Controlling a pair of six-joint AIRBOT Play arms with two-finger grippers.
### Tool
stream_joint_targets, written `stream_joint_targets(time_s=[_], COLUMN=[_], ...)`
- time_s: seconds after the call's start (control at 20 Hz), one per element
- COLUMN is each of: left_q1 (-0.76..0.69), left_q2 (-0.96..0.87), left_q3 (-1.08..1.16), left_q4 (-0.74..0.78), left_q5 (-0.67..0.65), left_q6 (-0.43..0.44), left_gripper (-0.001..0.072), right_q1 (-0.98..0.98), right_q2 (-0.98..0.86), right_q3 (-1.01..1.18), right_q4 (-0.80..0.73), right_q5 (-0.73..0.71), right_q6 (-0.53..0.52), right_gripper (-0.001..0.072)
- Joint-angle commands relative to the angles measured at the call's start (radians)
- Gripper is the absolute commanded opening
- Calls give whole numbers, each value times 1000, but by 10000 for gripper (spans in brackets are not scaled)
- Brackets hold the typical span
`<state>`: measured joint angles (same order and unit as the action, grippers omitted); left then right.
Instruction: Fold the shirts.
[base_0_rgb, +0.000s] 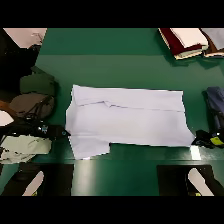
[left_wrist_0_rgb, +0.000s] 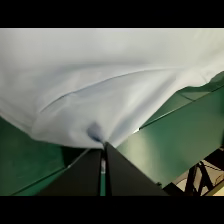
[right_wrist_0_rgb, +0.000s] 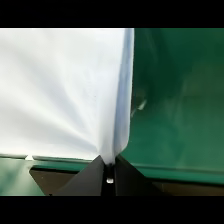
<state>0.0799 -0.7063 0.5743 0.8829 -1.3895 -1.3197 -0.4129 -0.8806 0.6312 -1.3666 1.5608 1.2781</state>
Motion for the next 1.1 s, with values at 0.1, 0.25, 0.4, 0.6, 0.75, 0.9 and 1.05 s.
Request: stream_joint_targets(time_s=[0.1, 0.25, 0.4, 0.6, 0.75, 0.9, 1.05], left_q1=[1, 1, 1, 1, 1, 1, 1], left_q2=[-8, -142, -306, -502, -626, -721, -752], left_q3=[212, 317, 385, 446, 489, 546, 589], left_q4=[-87, -82, -92, -96, -129, -179, -188], left_q5=[78, 153, 214, 372, 454, 510, 516], left_q6=[-6, 40, 80, 98, 143, 153, 147], left_gripper=[23, 24, 25, 25, 26, 26, 429], right_q1=[24, 113, 204, 273, 307, 328, 319], right_q2=[93, -20, -187, -407, -550, -672, -764], right_q3=[121, 249, 374, 533, 642, 747, 849], right_q4=[112, 118, 118, 119, 119, 123, 233], right_q5=[-16, -76, -126, -185, -200, -241, -285], right_q6=[44, 68, 77, 110, 115, 175, 179], right_gripper=[15, 16, 16, 17, 17, 23, 644])
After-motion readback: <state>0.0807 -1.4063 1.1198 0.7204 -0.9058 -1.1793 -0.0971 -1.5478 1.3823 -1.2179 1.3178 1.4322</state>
